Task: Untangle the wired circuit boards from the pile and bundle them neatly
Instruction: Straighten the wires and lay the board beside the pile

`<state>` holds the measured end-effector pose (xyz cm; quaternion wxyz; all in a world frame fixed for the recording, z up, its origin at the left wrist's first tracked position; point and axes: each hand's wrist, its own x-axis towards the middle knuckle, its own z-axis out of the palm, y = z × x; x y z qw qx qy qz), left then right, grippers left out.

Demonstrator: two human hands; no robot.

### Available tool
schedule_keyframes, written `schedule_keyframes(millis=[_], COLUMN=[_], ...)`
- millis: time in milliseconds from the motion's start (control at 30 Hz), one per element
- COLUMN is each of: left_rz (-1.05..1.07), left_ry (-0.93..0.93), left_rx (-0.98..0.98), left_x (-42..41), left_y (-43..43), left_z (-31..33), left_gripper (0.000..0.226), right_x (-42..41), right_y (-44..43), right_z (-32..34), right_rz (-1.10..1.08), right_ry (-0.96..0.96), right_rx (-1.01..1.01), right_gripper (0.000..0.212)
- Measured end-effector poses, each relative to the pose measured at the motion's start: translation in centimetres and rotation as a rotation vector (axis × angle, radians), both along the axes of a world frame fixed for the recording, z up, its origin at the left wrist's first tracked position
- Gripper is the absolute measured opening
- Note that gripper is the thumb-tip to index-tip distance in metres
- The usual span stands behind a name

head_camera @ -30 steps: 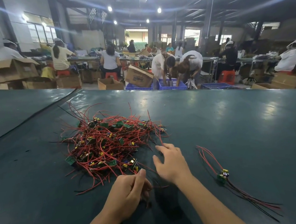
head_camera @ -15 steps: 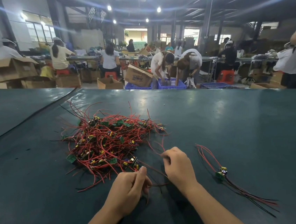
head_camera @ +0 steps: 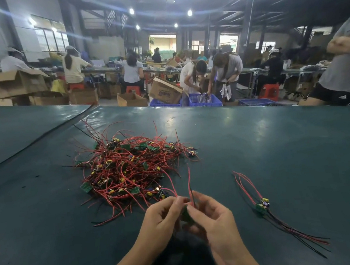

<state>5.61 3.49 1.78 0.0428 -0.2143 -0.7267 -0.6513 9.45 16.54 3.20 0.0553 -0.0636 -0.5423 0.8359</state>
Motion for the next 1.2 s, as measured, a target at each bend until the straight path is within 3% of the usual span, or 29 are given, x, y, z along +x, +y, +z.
schedule_keyframes(millis=[100, 333, 533, 667, 833, 967, 1200], left_rz=[0.052, 0.102, -0.078, 0.009, 0.118, 0.11, -0.034], left_ry=[-0.005, -0.082, -0.118, -0.023, -0.158, -0.112, -0.172], left_rx=[0.043, 0.151, 0.017, 0.01, 0.215, 0.185, 0.156], left_x=[0.1, 0.0, 0.3, 0.3, 0.0, 0.2, 0.2], left_y=[0.3, 0.5, 0.4, 0.4, 0.6, 0.7, 1.0], left_z=[0.1, 0.3, 0.2, 0.6, 0.7, 0.8, 0.5], left_gripper=[0.026, 0.021, 0.033, 0.026, 0.034, 0.023, 0.021], right_x=[0.3, -0.2, -0.4, -0.5, -0.8, -0.7, -1.1], right_y=[-0.4, 0.3, 0.2, 0.6, 0.7, -0.6, -0.3], right_z=[-0.1, -0.5, -0.7, -0.6, -0.3, -0.5, -0.4], right_rz=[-0.055, -0.224, -0.211, -0.31, -0.28, -0.168, -0.241], right_ry=[0.019, 0.026, 0.085, 0.114, 0.004, -0.039, -0.176], right_rx=[0.149, 0.212, 0.263, 0.334, 0.257, 0.231, 0.036], right_gripper=[0.02, 0.023, 0.017, 0.015, 0.017, 0.015, 0.016])
